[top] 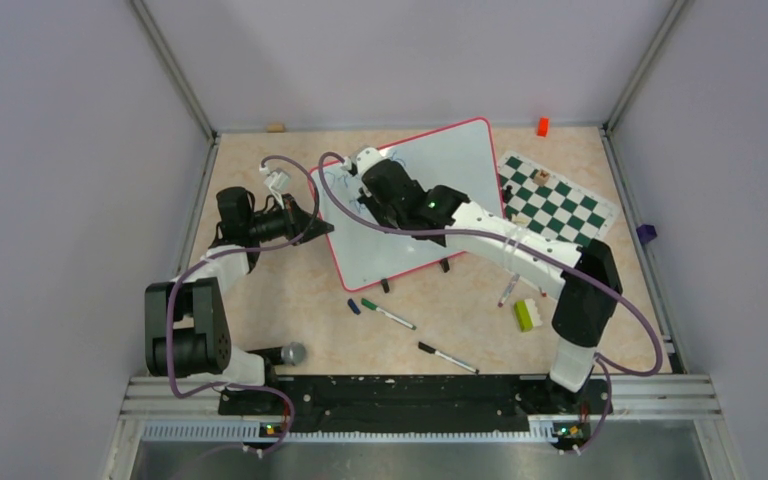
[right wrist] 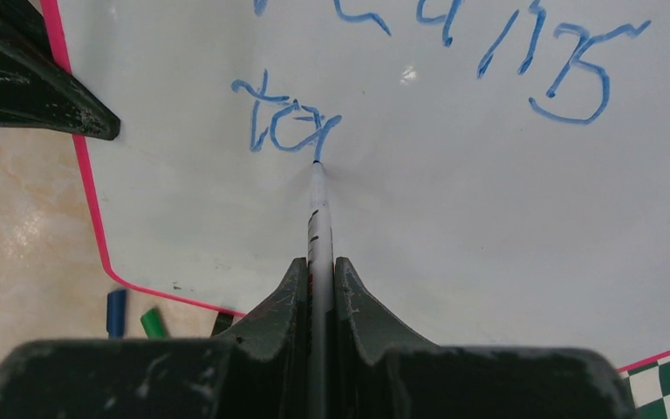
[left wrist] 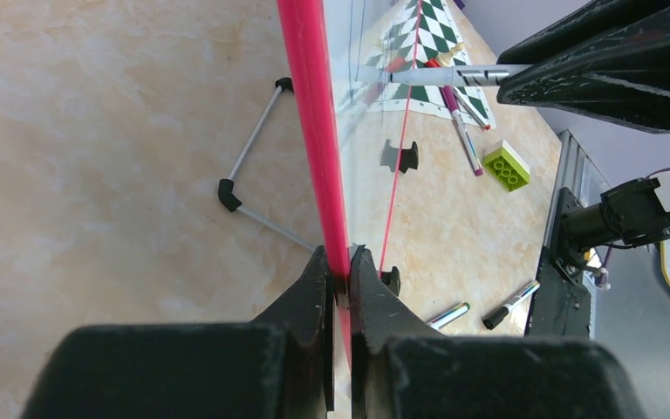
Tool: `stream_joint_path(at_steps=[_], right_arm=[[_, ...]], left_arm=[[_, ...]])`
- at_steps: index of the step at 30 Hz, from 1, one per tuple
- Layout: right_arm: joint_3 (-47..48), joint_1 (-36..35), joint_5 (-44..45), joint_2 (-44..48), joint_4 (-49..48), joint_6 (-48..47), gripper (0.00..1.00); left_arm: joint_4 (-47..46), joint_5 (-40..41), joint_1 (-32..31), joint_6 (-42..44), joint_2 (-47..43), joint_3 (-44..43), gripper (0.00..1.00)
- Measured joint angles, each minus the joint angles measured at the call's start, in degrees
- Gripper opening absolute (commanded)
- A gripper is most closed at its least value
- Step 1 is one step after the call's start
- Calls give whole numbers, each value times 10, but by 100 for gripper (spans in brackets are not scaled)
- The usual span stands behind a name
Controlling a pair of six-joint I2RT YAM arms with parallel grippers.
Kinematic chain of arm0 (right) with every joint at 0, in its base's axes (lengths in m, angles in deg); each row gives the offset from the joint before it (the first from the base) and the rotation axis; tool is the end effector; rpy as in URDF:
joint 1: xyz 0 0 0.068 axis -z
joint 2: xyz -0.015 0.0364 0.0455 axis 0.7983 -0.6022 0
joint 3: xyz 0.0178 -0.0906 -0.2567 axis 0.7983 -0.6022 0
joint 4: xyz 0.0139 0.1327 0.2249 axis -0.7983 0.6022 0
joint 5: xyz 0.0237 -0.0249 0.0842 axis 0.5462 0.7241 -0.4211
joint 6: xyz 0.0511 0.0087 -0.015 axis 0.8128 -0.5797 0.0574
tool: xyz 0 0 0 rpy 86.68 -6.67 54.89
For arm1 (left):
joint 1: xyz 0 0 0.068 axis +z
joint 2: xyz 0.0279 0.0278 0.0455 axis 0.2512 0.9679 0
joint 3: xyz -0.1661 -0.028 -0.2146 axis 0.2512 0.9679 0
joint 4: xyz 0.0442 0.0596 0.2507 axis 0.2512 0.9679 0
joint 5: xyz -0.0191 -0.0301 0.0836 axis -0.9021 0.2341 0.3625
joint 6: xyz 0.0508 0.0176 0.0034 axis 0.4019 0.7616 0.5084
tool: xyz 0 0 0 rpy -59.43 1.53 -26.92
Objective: Write a sentence on the whiteboard
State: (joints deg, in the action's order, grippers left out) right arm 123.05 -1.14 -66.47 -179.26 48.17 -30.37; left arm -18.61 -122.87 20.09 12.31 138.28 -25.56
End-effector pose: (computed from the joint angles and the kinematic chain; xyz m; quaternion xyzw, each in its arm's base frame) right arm 0.2513 0.3267 0.3330 -0.3299 0.8300 0.0578 0.4460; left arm 0.2942 -0.0041 0.2156 0.1871 0.7432 -0.4800 0.4269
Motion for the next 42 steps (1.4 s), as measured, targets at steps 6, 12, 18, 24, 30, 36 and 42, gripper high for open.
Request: stream_joint_path(at_steps=[6,12,18,24,30,36,42], right_arm=[[-17,0,0,7,4,2,0],[-17,0,3,14,3,3,0],[-17,3,-2,45,0,3,0],[-17,16,-2,57,-7,3,0],[-12,24,0,54,-7,2,0],[6,25,4,38,-15,-2,0],[6,25,14,25,-23,-2,0]], left_arm=[[0,0,0,0,0,0,0],[-1,-2,0,0,0,0,0],[-1,-2,0,0,0,0,0],[-1,-2,0,0,0,0,0],[-1,-2,0,0,0,0,0],[-1,-2,0,0,0,0,0],[-1,-2,0,0,0,0,0]])
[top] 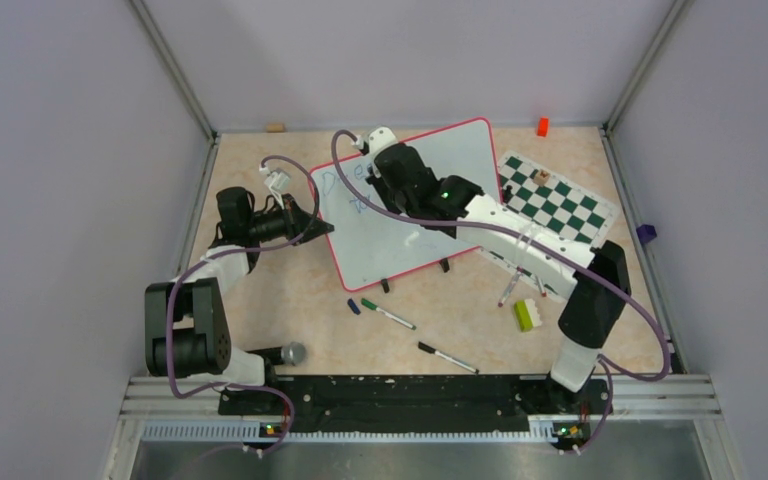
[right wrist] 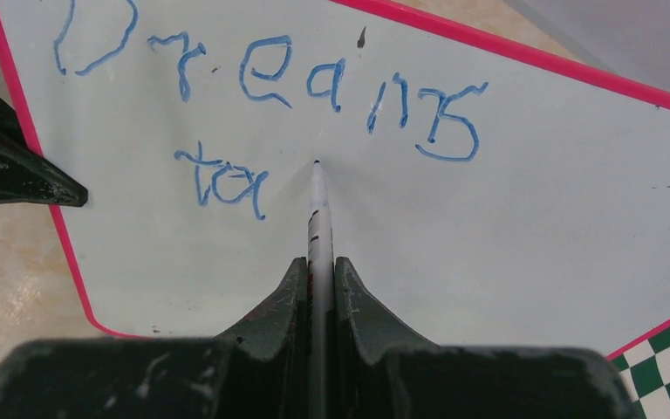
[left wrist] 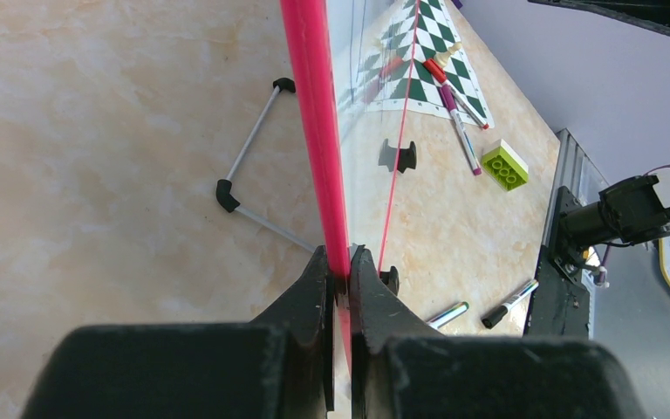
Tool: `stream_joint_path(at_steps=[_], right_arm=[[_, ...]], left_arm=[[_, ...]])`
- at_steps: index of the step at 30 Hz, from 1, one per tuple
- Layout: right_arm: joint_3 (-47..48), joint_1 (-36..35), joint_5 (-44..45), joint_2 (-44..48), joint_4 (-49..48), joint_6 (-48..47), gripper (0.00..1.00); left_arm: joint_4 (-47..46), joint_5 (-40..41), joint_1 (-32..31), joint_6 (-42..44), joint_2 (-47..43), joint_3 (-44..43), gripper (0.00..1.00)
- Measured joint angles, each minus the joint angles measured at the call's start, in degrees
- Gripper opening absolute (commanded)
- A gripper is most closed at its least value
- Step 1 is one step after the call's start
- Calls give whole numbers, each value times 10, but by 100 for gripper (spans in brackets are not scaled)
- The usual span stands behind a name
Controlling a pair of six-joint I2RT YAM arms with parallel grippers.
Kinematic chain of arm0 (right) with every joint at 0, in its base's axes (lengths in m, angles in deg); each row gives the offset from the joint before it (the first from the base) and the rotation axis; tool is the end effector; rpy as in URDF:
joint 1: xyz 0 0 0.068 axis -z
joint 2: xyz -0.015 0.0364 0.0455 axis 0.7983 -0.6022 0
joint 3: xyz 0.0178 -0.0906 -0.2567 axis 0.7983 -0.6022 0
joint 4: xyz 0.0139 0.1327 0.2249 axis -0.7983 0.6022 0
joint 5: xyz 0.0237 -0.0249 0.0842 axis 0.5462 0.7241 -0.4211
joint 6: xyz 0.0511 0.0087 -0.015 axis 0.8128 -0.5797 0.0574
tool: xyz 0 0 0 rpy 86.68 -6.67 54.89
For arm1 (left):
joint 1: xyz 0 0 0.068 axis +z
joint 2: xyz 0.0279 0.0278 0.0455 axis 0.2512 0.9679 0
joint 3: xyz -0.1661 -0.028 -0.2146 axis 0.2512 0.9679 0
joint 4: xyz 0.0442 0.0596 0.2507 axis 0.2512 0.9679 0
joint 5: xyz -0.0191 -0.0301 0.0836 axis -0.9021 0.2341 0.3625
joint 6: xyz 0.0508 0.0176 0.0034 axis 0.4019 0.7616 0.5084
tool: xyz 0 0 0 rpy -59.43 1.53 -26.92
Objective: Write a sentence on the whiteboard
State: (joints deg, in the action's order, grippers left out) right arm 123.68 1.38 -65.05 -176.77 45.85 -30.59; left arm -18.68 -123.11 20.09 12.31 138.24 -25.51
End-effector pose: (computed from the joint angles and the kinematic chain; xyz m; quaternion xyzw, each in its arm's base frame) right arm 0.2615 0.3090 0.3572 -0.2915 0.8213 0.0588 0.4869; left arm 0.2939 -0.0042 0.2157 0.1885 0.7422 -0.4813 0.4266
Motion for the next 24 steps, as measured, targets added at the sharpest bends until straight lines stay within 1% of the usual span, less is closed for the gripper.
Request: stream_joint_path(at_steps=[13,24], right_arm=[[-7,0,20,-8,-18,0,0],[-69,0,9,15,-26,3,0]], left_arm=[[0,0,0,0,0,0,0],[0,5,0,-2,0,1,0]])
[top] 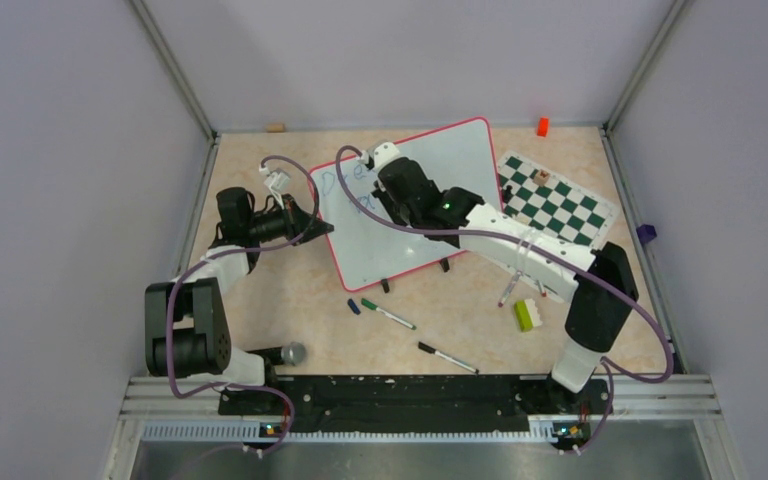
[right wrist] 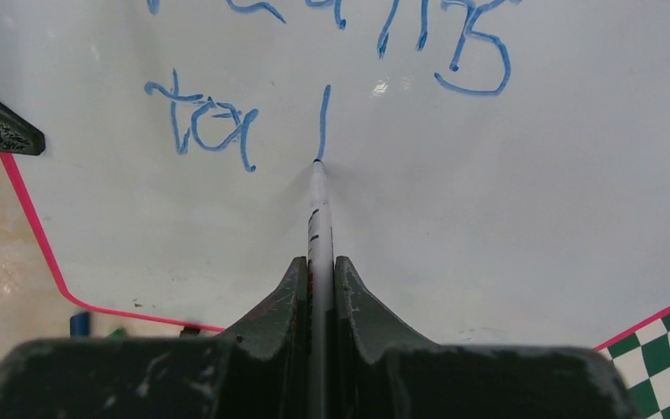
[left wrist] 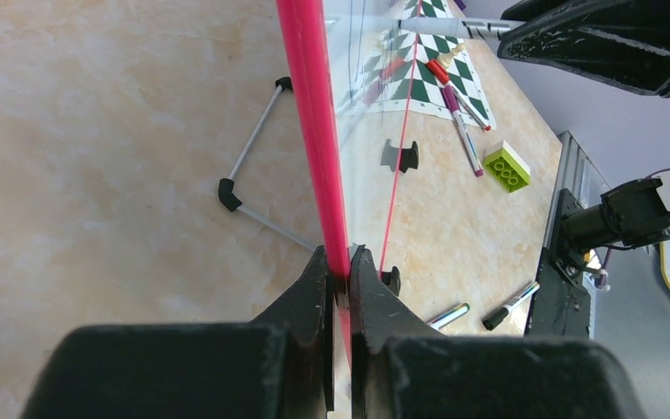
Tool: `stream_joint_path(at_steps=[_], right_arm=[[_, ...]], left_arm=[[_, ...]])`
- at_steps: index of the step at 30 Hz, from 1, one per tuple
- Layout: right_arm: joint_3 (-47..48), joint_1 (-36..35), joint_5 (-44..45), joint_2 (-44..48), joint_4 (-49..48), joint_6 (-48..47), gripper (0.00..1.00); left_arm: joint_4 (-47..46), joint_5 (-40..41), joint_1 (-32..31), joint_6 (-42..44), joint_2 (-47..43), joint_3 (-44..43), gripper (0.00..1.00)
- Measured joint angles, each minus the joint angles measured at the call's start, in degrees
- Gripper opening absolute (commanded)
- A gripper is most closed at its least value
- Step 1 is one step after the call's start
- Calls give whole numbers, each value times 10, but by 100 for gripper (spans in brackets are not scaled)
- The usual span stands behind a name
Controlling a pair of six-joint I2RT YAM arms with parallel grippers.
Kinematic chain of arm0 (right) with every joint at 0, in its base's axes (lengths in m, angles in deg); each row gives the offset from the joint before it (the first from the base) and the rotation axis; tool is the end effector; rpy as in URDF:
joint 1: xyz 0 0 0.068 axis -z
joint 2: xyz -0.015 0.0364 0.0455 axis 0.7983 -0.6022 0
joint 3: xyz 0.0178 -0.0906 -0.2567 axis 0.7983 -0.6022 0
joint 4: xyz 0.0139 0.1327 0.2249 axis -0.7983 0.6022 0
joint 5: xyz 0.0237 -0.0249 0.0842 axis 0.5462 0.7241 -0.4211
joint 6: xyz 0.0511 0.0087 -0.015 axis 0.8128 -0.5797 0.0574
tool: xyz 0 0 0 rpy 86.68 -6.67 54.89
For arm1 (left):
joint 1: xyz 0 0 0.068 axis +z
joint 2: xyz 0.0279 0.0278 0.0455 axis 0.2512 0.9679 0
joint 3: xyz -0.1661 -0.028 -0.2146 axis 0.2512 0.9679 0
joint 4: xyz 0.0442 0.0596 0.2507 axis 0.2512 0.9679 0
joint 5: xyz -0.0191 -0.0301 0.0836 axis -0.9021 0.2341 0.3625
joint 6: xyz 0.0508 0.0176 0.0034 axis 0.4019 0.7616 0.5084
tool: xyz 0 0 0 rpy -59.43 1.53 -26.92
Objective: Write a sentence on the whiteboard
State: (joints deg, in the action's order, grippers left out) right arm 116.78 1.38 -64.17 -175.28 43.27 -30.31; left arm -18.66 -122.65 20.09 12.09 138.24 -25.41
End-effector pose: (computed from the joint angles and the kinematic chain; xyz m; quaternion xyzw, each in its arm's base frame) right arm 0.2575 0.3032 0.3305 -0.2943 0.8306 0.0422 0.4708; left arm 0.2938 -0.0041 0.2151 0.1844 0.7445 -0.4796 0.4263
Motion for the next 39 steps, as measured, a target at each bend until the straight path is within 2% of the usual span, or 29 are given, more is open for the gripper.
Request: stream_joint_path(at_steps=[14,39], right_arm=[[-18,0,-14,11,6,3,0],[24,13,-13,12,15,3,0]], left_arm=[[-1,-3,0,0,0,0,0],[-3,-4,0,0,-1,1,0]])
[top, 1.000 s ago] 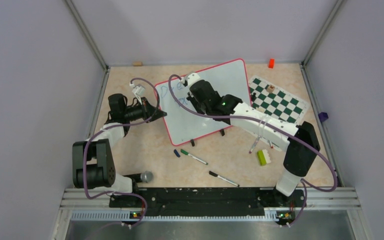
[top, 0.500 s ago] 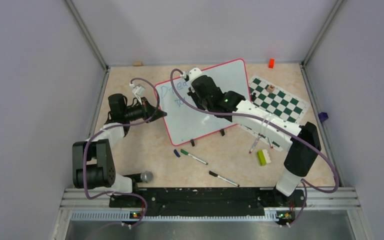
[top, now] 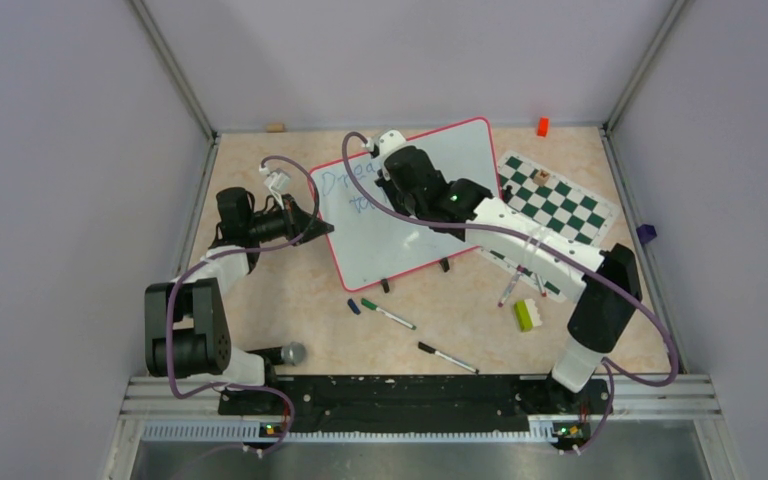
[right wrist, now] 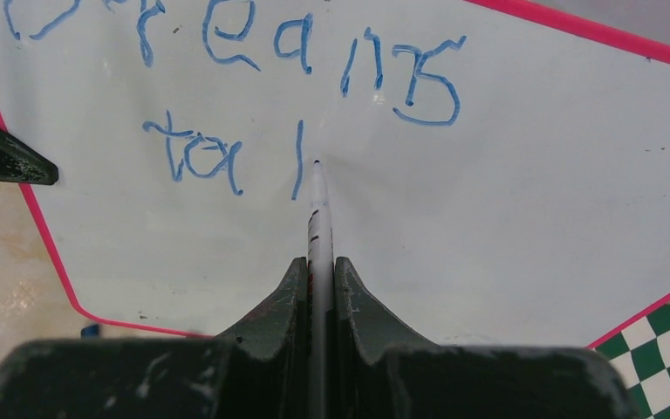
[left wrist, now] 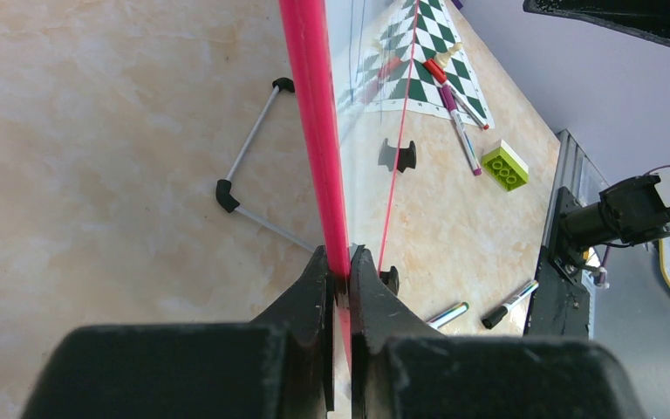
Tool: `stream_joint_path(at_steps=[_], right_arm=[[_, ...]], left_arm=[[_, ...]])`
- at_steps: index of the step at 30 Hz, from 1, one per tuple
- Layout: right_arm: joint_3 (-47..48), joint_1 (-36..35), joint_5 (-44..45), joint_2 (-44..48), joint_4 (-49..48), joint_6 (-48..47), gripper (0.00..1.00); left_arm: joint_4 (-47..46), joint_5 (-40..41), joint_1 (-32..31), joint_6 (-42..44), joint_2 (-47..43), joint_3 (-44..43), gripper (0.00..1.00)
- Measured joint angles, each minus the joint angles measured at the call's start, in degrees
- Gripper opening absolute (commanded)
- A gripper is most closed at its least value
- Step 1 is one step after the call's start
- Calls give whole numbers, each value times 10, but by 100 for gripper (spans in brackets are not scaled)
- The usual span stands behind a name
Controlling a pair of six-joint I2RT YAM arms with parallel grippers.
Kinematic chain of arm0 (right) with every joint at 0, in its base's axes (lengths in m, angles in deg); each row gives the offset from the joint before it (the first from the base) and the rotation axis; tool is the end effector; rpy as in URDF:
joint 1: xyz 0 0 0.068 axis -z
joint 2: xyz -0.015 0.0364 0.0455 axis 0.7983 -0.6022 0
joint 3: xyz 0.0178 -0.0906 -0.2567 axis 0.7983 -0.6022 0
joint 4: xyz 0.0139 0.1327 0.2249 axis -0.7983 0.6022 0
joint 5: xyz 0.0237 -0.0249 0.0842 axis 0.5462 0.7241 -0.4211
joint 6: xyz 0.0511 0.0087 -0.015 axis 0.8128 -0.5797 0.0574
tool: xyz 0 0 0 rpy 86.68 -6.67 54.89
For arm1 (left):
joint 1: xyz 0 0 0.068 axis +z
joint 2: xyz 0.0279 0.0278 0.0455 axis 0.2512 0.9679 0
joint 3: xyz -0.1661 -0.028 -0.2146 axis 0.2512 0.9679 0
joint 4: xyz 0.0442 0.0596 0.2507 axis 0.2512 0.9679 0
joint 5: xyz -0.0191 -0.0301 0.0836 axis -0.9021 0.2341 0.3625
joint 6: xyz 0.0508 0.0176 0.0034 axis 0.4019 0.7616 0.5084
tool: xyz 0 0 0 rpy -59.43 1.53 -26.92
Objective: Write a sentence on the whiteboard
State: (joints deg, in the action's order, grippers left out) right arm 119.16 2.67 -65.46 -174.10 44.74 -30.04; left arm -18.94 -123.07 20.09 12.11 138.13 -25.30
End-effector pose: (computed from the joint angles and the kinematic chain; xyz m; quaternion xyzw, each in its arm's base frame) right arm 0.2608 0.2943 0.3499 -0.2822 0.8280 0.0556 0.4814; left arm 0.2933 -0.0043 0.2155 0.1877 0.7421 -0.4814 0.4269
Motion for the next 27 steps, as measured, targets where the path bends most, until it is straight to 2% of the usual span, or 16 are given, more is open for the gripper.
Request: stream_joint_path(at_steps=[19,27], right_arm=[[-4,2,4,-9,-1,0,0],[-16,2,-21,-9,6,0,0]], left_arm=[[-1,0,0,0,0,1,0],[-1,2,0,0,0,1,0]])
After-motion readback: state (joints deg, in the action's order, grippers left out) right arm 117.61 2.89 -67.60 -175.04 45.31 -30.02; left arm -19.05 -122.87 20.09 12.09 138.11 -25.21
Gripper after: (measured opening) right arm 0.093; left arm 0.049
